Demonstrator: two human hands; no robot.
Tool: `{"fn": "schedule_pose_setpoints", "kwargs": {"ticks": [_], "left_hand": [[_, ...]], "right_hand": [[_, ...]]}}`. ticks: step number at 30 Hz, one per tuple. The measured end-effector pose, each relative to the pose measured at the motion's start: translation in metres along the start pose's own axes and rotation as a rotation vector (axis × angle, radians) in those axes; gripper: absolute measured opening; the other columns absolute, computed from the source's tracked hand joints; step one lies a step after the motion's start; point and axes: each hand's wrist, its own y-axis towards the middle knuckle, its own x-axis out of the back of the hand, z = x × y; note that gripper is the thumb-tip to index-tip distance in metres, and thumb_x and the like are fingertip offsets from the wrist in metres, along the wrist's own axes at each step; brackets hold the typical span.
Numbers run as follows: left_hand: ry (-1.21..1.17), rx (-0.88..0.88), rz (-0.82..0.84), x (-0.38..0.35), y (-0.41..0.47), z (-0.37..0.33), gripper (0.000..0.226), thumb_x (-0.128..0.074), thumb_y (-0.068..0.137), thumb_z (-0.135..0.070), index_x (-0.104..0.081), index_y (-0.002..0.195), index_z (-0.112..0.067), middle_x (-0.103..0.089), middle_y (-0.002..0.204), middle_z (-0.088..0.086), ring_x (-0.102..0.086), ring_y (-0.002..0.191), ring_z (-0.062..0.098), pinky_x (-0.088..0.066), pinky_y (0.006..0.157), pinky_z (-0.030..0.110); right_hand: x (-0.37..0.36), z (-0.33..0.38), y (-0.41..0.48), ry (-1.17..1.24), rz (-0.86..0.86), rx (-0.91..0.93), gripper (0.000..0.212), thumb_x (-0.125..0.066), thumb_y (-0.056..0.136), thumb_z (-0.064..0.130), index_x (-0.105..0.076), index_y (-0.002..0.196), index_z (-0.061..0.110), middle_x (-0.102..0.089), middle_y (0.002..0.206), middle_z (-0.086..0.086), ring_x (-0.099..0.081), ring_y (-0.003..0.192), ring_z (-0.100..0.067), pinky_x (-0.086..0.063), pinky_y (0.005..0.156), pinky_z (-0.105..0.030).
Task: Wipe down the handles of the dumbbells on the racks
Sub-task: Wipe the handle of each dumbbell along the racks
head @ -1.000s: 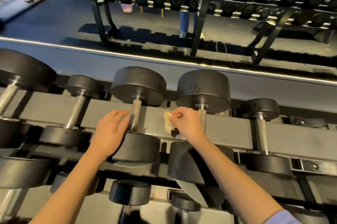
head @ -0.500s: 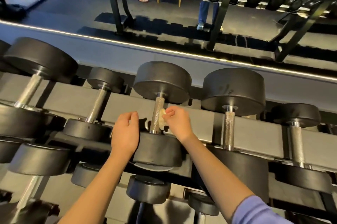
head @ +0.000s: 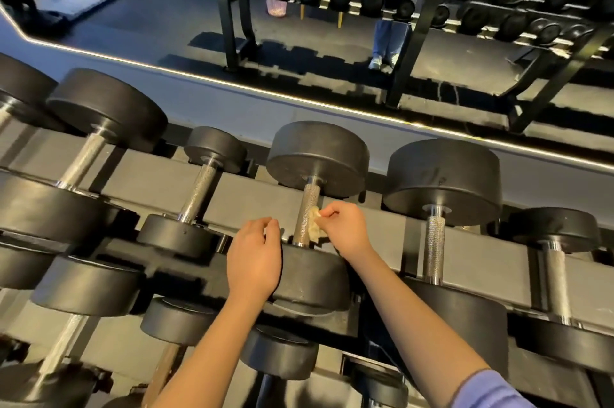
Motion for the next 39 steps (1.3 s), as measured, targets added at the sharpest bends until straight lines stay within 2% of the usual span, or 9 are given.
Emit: {"fn": "schedule_pose_setpoints", "kwargs": {"ticks": [2, 5, 9, 14, 22, 25, 28, 33, 39], "left_hand": [[-0.023, 0.031, 0.002, 0.001, 0.001, -0.001, 0.037, -0.037, 0.099, -0.036, -0.062, 0.117, -0.016, -0.059, 0.117, 0.0, -0.05, 0.1, 0.012, -0.038, 0.086, 0.029], [-0.023, 0.07, 0.009, 0.001, 0.002, -0.002, 0.039, -0.037, 0.099, -0.039, -0.059, 0.123, -0.019, -0.056, 0.124, -0.003, -0.049, 0.106, 0.011, -0.036, 0.088, 0.028], [-0.013, 0.091, 0.009, -0.001, 0.004, 0.001, 0.042, -0.035, 0.096, -0.043, -0.062, 0.113, -0.015, -0.06, 0.118, 0.002, -0.054, 0.104, 0.019, -0.04, 0.082, 0.032], [0.004, 0.11, -0.001, 0.0, 0.001, -0.004, 0.04, -0.038, 0.097, -0.041, -0.059, 0.122, -0.018, -0.058, 0.124, 0.001, -0.053, 0.11, 0.017, -0.037, 0.085, 0.029], [0.002, 0.105, -0.005, 0.002, 0.001, -0.007, 0.04, -0.04, 0.098, -0.04, -0.055, 0.128, -0.019, -0.055, 0.128, -0.001, -0.045, 0.102, 0.006, -0.034, 0.087, 0.025], [-0.002, 0.115, -0.007, 0.001, 0.001, -0.004, 0.039, -0.041, 0.098, -0.04, -0.056, 0.128, -0.02, -0.056, 0.128, -0.001, -0.048, 0.105, 0.008, -0.034, 0.086, 0.026], [-0.012, 0.114, -0.006, 0.002, 0.001, -0.005, 0.039, -0.04, 0.098, -0.04, -0.056, 0.127, -0.02, -0.055, 0.13, 0.0, -0.05, 0.114, 0.013, -0.034, 0.088, 0.026], [0.031, 0.088, 0.03, 0.003, 0.002, -0.007, 0.045, -0.039, 0.099, -0.04, -0.048, 0.137, -0.019, -0.048, 0.139, -0.001, -0.045, 0.125, 0.015, -0.034, 0.1, 0.029], [0.143, -0.108, 0.166, 0.009, 0.012, -0.002, 0.045, -0.038, 0.1, -0.035, -0.048, 0.138, -0.013, -0.049, 0.14, 0.004, -0.042, 0.129, 0.018, -0.031, 0.11, 0.034]], "right_hand": [[-0.001, 0.0, 0.0, 0.016, -0.018, 0.011, 0.019, -0.068, 0.081, 0.003, -0.065, 0.068, 0.016, -0.058, 0.064, 0.006, -0.056, 0.065, -0.007, -0.042, 0.066, -0.02], [0.004, 0.001, -0.005, 0.009, 0.117, -0.027, 0.006, -0.071, 0.079, 0.006, -0.068, 0.075, 0.009, -0.059, 0.069, 0.0, -0.055, 0.067, -0.01, -0.045, 0.068, -0.027], [0.008, 0.006, -0.011, -0.056, 0.243, -0.061, 0.015, -0.078, 0.075, 0.015, -0.068, 0.086, 0.01, -0.059, 0.074, 0.003, -0.055, 0.07, -0.009, -0.044, 0.066, -0.022], [0.0, 0.011, -0.008, -0.075, 0.097, -0.045, 0.018, -0.074, 0.079, 0.013, -0.058, 0.07, 0.013, -0.056, 0.068, 0.002, -0.05, 0.062, -0.007, -0.033, 0.052, -0.016], [-0.001, 0.011, 0.007, 0.089, -0.094, -0.028, 0.013, -0.061, 0.089, 0.012, -0.065, 0.08, 0.002, -0.057, 0.07, -0.002, -0.048, 0.059, -0.006, -0.035, 0.049, -0.003], [-0.002, 0.007, 0.002, 0.121, -0.037, 0.009, 0.016, -0.062, 0.087, 0.009, -0.064, 0.074, 0.001, -0.055, 0.066, -0.002, -0.047, 0.058, -0.006, -0.035, 0.05, -0.01], [-0.002, 0.006, -0.002, 0.141, 0.043, 0.004, 0.023, -0.064, 0.087, 0.016, -0.06, 0.064, 0.012, -0.055, 0.063, 0.001, -0.049, 0.057, -0.005, -0.036, 0.055, -0.014], [-0.004, 0.012, 0.002, -0.001, 0.041, -0.03, 0.024, -0.068, 0.081, 0.016, -0.049, 0.068, 0.011, -0.045, 0.061, 0.001, -0.044, 0.053, -0.01, -0.034, 0.05, -0.019], [-0.006, 0.015, 0.007, -0.174, 0.017, -0.115, 0.028, -0.069, 0.078, 0.011, -0.05, 0.058, 0.017, -0.05, 0.061, 0.002, -0.052, 0.064, -0.015, -0.043, 0.064, -0.028]]}}
